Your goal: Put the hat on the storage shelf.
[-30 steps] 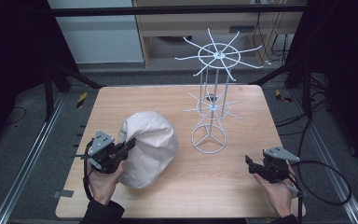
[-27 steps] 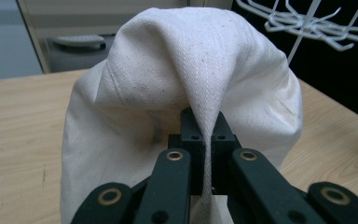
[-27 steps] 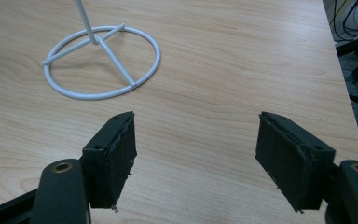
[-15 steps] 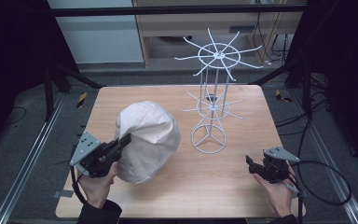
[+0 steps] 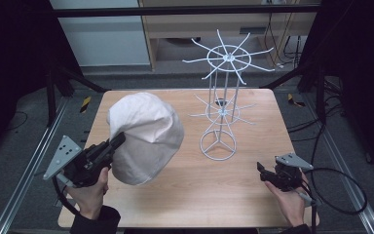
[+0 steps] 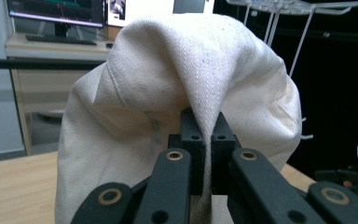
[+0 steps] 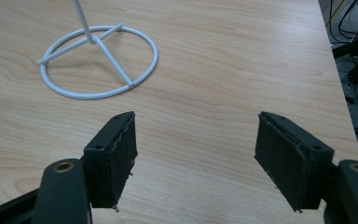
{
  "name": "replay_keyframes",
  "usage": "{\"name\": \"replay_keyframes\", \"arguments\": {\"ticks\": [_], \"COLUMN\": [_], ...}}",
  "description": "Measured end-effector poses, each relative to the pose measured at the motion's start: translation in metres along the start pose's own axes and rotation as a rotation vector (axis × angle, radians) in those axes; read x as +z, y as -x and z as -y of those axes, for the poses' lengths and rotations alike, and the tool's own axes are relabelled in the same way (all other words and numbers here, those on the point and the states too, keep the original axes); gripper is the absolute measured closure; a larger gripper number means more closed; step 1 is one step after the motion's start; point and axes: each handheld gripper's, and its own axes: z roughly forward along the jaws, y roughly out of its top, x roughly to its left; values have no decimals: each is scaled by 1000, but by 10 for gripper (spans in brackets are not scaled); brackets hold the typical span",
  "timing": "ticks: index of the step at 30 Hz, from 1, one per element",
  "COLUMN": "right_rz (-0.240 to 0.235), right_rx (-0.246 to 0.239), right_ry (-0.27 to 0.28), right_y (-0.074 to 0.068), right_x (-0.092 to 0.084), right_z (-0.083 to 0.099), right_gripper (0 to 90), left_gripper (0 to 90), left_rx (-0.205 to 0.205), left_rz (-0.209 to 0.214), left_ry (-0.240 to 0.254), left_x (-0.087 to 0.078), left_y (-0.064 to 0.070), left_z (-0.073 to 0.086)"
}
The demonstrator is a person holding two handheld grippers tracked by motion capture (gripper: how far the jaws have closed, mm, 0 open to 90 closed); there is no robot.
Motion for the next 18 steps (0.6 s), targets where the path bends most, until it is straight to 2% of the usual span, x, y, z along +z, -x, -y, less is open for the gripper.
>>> {"name": "replay_keyframes", "arguments": {"ticks": [8,18], "right_rz": [1,1], "right_rx": [-7,-12], "right_ry": [0,5], "right_y": [1,0], "right_x": [1,1], "right_z": [1,1], "right_gripper": [292,291], "left_gripper": [880,880], "left_rx": [1,2], "left_rz": [4,22], "left_ry": [55,130], "left_x": [-4,-2], "left_y": [0,6], "left_z": [-8,-22]}}
